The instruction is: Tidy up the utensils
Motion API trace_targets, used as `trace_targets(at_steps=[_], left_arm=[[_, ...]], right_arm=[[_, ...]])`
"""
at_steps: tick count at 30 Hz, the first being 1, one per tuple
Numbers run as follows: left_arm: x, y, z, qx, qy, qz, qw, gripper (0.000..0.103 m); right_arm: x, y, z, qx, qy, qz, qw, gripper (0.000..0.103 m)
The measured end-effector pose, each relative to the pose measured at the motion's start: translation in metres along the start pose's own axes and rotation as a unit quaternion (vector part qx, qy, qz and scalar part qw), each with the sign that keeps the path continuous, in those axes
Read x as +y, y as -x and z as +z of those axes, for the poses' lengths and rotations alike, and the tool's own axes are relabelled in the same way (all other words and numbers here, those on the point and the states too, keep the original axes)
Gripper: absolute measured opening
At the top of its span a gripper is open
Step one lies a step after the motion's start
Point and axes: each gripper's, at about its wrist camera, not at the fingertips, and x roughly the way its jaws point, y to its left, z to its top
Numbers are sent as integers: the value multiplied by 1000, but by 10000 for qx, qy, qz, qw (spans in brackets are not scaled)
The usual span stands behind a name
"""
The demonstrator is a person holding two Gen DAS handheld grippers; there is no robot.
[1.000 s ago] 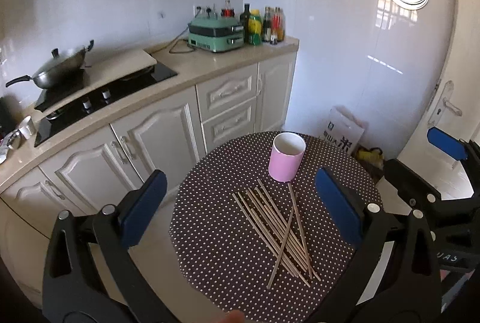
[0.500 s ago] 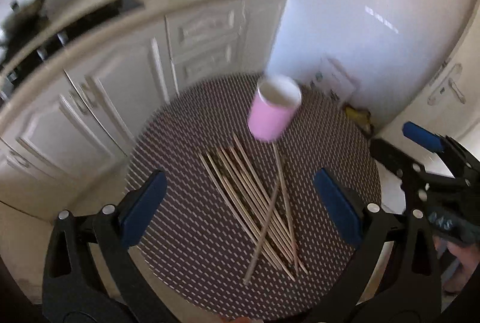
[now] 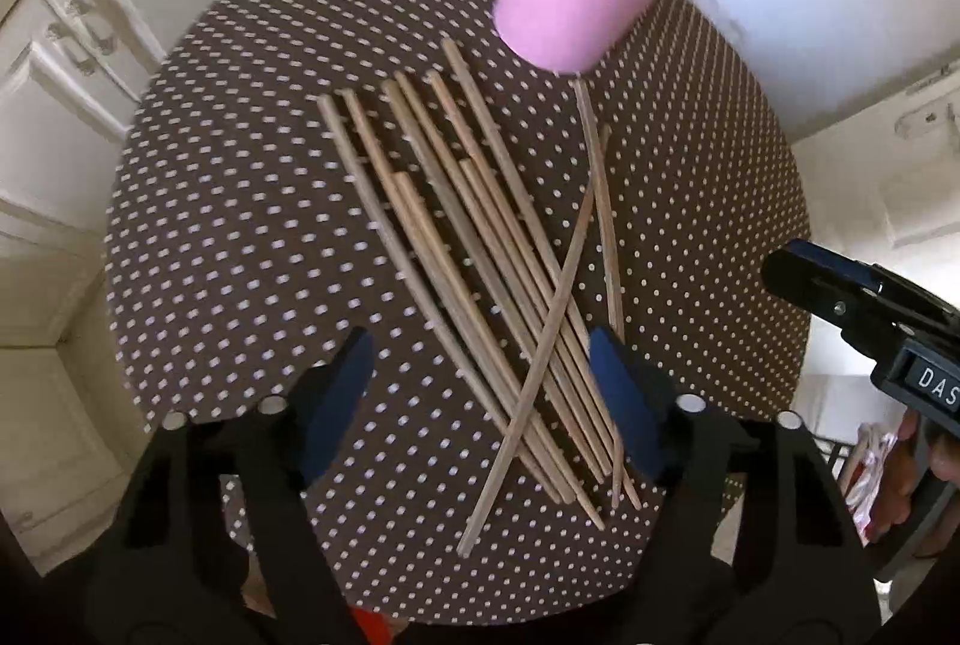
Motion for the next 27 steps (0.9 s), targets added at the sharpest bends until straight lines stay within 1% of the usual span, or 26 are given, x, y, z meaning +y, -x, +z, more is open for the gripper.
trace_targets(at_steps=[1,4,6,8,9,10,11,13,14,16,18,20,23,25,26,27], left_arm=[[-3,-3,3,32,-31,6,10000,59],[-12,-20,13,217,-130,29,9997,56],[-21,-29,18,282,-292,106,9991,55],[-29,-36,21,362,-425,105,9984,54],[-33,-40,23,405,-511,154,9978,51],[-36,-46,24,465,-575,176,9971,45],[-39,-50,26,525,-634,200,9964,44],[-43,-54,29,532,-824,407,9943,44],[-45,-55,32,568,-910,439,9933,44],[-45,-56,35,593,-972,450,9925,40],[-44,-57,39,632,-972,500,9920,34],[-43,-56,46,715,-1026,607,9903,33],[-35,-62,55,780,-764,395,9932,33],[-26,-60,58,748,-541,211,9955,30],[-21,-60,59,730,-482,157,9960,29],[-18,-59,61,709,-434,156,9964,24]], right_arm=[[-2,-3,2,57,-10,49,10000,38],[-9,-13,11,228,-129,143,9996,33],[-16,-16,15,313,-169,202,9992,33],[-20,-19,17,357,-129,242,9990,33],[-20,-22,20,381,-122,254,9989,33],[-20,-24,22,421,-141,284,9986,33],[-21,-28,24,481,-186,342,9981,31],[-22,-37,30,634,-327,540,9960,29],[-22,-41,32,672,-362,600,9953,28],[-19,-47,34,757,-359,660,9943,28],[-15,-57,38,903,-322,683,9930,28],[-9,-66,41,1013,-276,712,9919,28],[1,-75,44,1108,-168,677,9914,28],[9,-83,48,1196,-105,647,9906,28],[11,-86,50,1224,-88,638,9904,28],[14,-90,51,1260,-60,621,9901,28]])
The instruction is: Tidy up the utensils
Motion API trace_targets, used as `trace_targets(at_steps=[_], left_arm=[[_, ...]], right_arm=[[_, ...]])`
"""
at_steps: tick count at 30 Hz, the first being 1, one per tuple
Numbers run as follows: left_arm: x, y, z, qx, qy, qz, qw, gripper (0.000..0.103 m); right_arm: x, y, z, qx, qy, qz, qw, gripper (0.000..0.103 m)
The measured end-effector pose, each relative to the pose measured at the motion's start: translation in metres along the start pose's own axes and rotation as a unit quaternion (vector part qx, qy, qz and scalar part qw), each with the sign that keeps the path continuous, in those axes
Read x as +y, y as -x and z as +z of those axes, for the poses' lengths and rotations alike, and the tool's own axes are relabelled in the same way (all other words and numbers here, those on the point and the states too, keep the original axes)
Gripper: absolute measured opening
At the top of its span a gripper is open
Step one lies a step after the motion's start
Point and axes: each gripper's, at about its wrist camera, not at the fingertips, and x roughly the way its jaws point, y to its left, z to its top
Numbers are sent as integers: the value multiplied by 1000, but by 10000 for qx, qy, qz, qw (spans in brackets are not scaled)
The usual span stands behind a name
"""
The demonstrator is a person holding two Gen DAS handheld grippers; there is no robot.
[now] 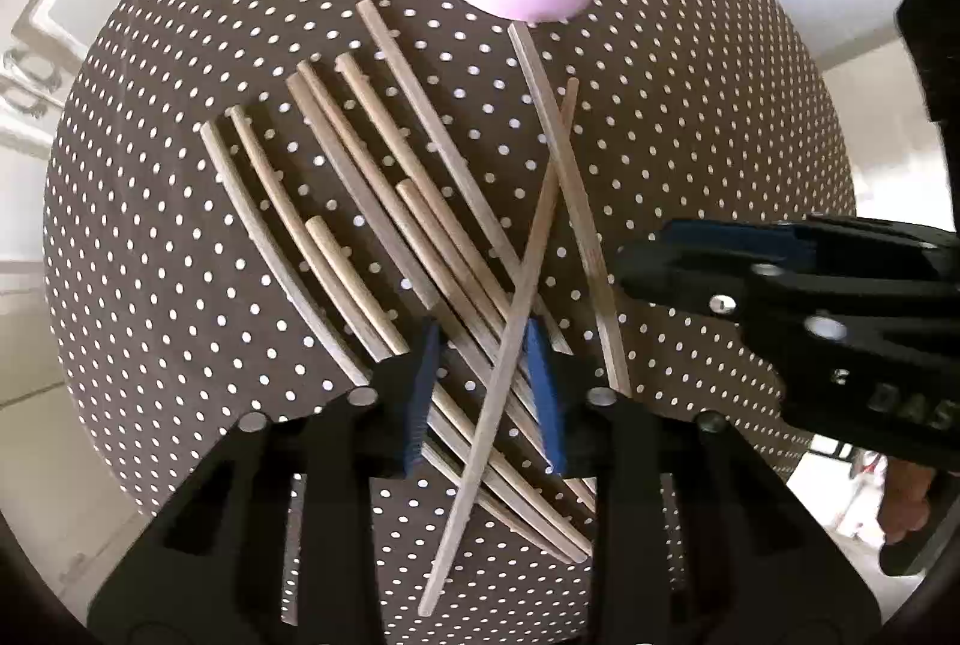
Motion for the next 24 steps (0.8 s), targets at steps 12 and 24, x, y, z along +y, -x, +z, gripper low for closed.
trace_targets(at_steps=[12,24], left_arm=[[26,-8,-16,-117,205,-219,9995,22],[55,21,-40,-527,336,-524,9967,7]], right_arm=[[21,-25,23,206,-14,-397,9990,23],[14,9,5,-264,-184,-201,9993,5]])
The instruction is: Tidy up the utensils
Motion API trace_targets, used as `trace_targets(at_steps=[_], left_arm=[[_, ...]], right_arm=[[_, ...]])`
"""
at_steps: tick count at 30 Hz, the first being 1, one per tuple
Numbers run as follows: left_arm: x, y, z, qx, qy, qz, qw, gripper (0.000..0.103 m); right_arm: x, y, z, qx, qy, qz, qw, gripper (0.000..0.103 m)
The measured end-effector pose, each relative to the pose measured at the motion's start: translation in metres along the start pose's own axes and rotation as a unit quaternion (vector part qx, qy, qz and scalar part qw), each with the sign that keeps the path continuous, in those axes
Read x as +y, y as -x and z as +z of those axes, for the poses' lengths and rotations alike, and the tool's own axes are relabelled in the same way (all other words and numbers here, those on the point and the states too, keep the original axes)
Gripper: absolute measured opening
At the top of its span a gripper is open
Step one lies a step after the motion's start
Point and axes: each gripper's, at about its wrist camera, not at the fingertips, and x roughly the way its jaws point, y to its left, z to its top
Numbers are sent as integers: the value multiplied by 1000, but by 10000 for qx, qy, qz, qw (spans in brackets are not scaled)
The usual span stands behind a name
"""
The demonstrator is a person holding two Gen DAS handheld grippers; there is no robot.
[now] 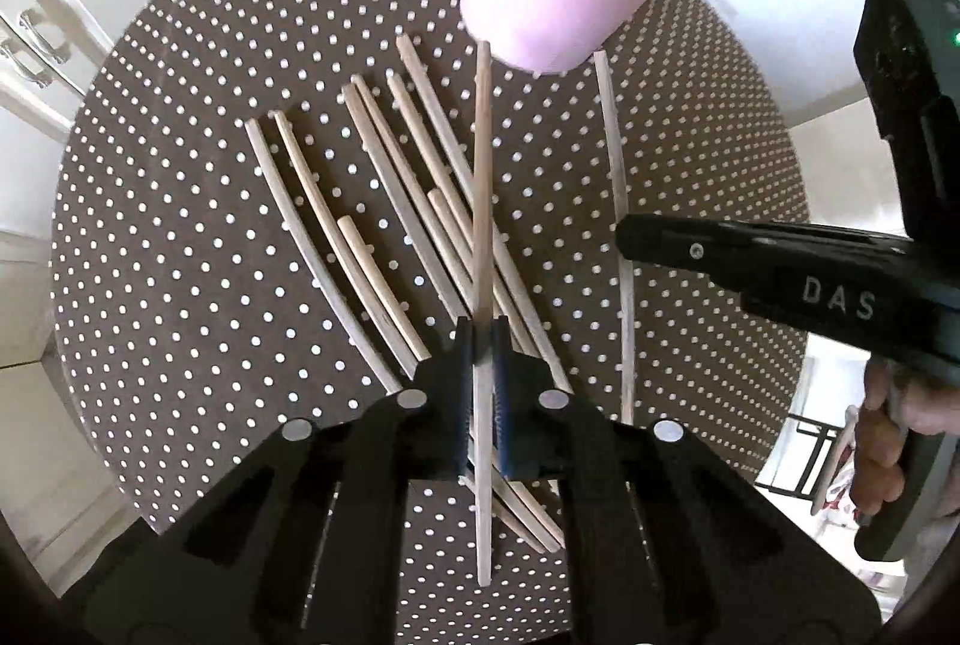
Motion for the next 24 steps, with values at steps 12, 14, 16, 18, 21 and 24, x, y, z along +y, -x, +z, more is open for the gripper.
trace_targets(at_steps=[12,14,16,18,21,24], left_arm=[[4,107,0,-1021,-95,-489,9935,7],[1,125,5,-1236,-105,-586,9905,6],[-16,144,13,-1498,-138,-583,9869,6],[-26,164,21,-1767,-158,-641,9821,6],[-39,192,37,-2235,-210,-620,9725,6],[-44,207,50,-2533,-248,-624,9651,6]], right_arm=[[40,109,-25,-1443,664,284,9869,5],[48,127,-25,-1667,795,262,9825,4],[55,146,-24,-1926,878,302,9769,4],[56,163,-20,-2123,926,344,9722,3],[59,186,-12,-2470,997,349,9633,3],[58,204,-2,-2676,1025,403,9572,1]])
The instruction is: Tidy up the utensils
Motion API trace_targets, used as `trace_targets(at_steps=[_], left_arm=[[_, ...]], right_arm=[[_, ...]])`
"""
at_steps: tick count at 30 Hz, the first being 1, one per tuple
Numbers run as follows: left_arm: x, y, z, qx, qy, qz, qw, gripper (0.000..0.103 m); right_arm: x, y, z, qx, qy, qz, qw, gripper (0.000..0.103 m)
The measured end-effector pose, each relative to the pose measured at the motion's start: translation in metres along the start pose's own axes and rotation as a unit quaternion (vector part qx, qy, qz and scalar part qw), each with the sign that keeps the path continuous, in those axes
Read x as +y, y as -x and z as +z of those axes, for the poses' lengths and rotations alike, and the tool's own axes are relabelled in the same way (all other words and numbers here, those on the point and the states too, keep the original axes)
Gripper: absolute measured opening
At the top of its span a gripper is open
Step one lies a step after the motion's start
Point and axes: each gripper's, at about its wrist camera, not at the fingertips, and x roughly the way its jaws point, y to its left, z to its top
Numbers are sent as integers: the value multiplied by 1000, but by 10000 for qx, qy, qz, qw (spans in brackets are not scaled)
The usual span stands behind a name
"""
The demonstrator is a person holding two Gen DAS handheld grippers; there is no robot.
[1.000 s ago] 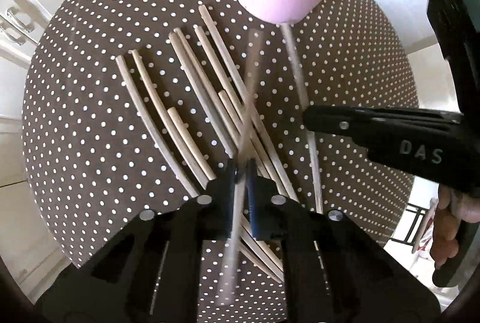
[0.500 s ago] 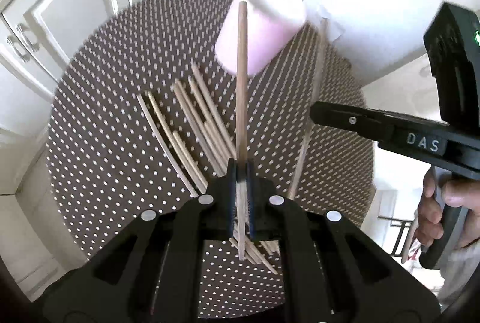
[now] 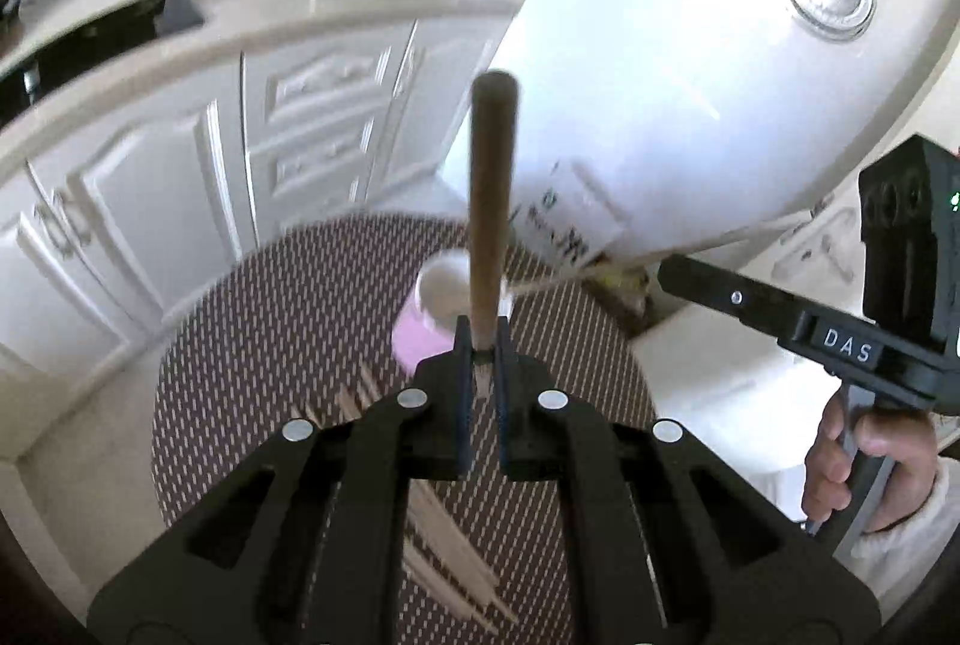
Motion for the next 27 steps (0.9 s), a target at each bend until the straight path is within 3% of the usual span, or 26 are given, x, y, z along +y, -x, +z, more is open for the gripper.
trace_targets(at_steps=[4,8,15,17,23,27], left_arm=[[-4,-3,20,-249,-23,83,9997,6],[-5,-27,32,-102,-26,179,9998,6],[7,-54,18,282,109,342,9990,6],[12,-59,16,335,212,318,9987,6],[15,-76,12,514,262,400,9975,6],[15,-82,12,514,336,328,9976,6]], right_arm=[[2,-4,17,-94,180,-70,9998,0],[-4,-21,17,217,108,44,9997,0],[-37,-61,-9,882,-302,-59,9956,1],[-42,-66,-13,938,-380,-157,9947,3],[-41,-85,-7,881,164,-507,9947,7],[-62,-96,-11,984,-162,-538,9936,11]])
